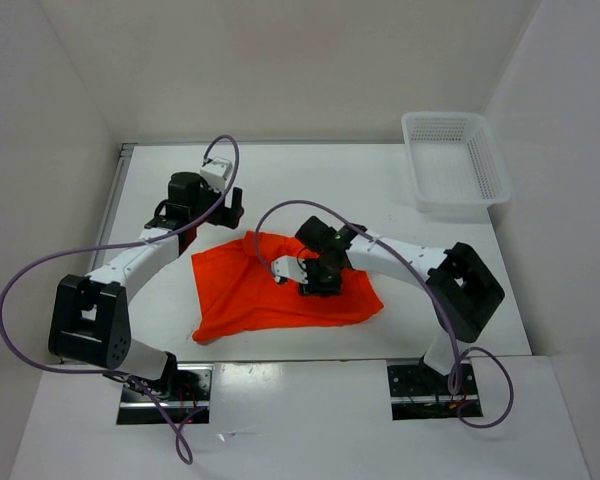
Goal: Fold and stack the shorts
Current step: Fold the shorts
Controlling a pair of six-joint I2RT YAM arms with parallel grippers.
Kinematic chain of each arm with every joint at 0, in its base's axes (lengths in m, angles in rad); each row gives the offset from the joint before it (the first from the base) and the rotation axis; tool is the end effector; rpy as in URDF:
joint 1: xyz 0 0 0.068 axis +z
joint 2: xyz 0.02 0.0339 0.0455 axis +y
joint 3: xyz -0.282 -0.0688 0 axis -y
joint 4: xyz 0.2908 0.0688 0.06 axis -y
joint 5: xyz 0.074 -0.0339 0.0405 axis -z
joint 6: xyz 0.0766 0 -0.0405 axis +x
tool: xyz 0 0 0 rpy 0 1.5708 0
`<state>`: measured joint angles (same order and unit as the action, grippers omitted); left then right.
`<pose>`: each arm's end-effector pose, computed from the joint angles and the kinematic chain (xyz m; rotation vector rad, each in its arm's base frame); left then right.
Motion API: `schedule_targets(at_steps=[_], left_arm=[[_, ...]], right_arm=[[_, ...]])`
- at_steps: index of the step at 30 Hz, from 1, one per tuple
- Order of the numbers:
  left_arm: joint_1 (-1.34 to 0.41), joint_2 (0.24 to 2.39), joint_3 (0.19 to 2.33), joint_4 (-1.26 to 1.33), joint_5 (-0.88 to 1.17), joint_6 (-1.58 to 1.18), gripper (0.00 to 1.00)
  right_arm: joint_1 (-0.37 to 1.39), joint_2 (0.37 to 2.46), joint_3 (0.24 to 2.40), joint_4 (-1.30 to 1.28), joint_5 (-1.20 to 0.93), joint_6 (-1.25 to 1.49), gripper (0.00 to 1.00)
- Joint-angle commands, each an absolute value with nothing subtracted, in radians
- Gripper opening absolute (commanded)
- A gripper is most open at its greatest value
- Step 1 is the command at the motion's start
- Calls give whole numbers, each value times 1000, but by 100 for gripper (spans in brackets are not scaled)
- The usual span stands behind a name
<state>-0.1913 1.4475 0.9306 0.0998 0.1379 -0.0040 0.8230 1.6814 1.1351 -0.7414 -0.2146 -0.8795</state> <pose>0.3954 -0.0873 0.2411 0.2753 1.9741 -0.2632 0.2412 0.2841 0.1510 -2.1637 1.8380 0.2942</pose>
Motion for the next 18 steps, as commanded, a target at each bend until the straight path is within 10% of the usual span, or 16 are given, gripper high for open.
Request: schedule_targets(at_steps=[1, 8, 18], left_arm=[[-192, 1424, 928, 112, 178, 0, 93], [-192, 1424, 917, 103, 178, 0, 93], [-192, 1405, 899, 94, 187, 0, 93]], right_arm=[[776, 1608, 1189, -707, -167, -888, 51], [519, 1655, 1488, -707, -566, -550, 68], [468, 1879, 1499, -414, -525, -85, 80]])
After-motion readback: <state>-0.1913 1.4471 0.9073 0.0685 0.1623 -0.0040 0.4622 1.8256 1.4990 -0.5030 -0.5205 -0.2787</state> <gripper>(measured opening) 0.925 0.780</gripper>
